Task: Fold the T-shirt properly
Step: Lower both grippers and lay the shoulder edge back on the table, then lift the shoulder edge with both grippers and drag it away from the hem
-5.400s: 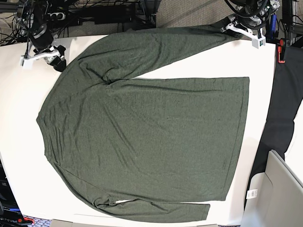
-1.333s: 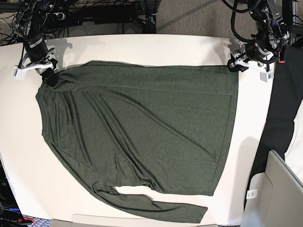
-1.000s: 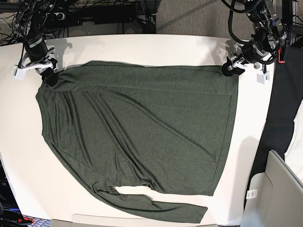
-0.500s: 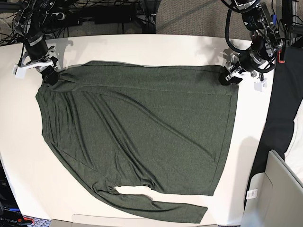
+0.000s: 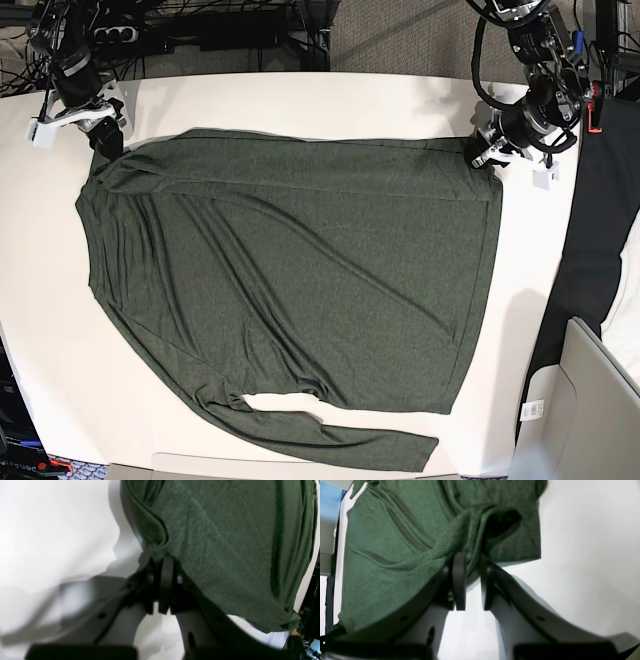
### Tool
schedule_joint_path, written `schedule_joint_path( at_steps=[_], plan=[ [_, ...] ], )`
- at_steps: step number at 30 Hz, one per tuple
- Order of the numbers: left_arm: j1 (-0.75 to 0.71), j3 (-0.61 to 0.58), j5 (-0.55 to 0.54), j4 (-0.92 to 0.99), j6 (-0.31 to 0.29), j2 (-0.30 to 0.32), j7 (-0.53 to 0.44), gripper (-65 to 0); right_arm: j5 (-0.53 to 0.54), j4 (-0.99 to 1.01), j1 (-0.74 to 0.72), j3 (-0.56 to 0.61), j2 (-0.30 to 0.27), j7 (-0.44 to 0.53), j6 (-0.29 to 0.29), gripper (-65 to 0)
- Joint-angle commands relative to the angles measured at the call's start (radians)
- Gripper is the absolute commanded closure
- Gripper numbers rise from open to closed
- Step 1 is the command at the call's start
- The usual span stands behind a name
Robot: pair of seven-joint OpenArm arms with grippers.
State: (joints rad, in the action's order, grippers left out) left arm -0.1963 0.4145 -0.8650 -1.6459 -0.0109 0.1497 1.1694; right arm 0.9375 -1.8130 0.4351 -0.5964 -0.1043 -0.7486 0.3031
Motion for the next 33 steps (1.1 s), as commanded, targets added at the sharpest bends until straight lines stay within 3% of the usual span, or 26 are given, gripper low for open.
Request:
schedule_joint_path(
  at_steps=[1,3,9,24,33],
  plan=[
    [-0.004,0.004,0.011,-0.009,0.007,0.009,0.022,-0.1,0.012,-0.018,-0.003,-0.004,-0.012,0.019,0.011,-11.2],
    [-0.004,0.004,0.011,-0.009,0.007,0.009,0.024,-0.1,0.012,-0.009,-0.006,-0.004,-0.012,0.019,0.003,-11.2],
    [-0.019,0.004,0.011,-0.009,0.007,0.012,0.024,-0.1,0.01,0.034,-0.008,-0.009,-0.012,0.024,-0.123,-12.0],
    [-0.021,0.004,0.011,-0.009,0.007,0.012,0.022,-0.1,0.016,0.126,-0.042,-0.006,0.012,0.022,-0.129,-32.4],
    [-0.021,0.004,0.011,-0.009,0.007,0.011,0.024,-0.1,0.016,0.193,-0.126,-0.004,0.028,0.021,-0.129,-34.2]
  ],
)
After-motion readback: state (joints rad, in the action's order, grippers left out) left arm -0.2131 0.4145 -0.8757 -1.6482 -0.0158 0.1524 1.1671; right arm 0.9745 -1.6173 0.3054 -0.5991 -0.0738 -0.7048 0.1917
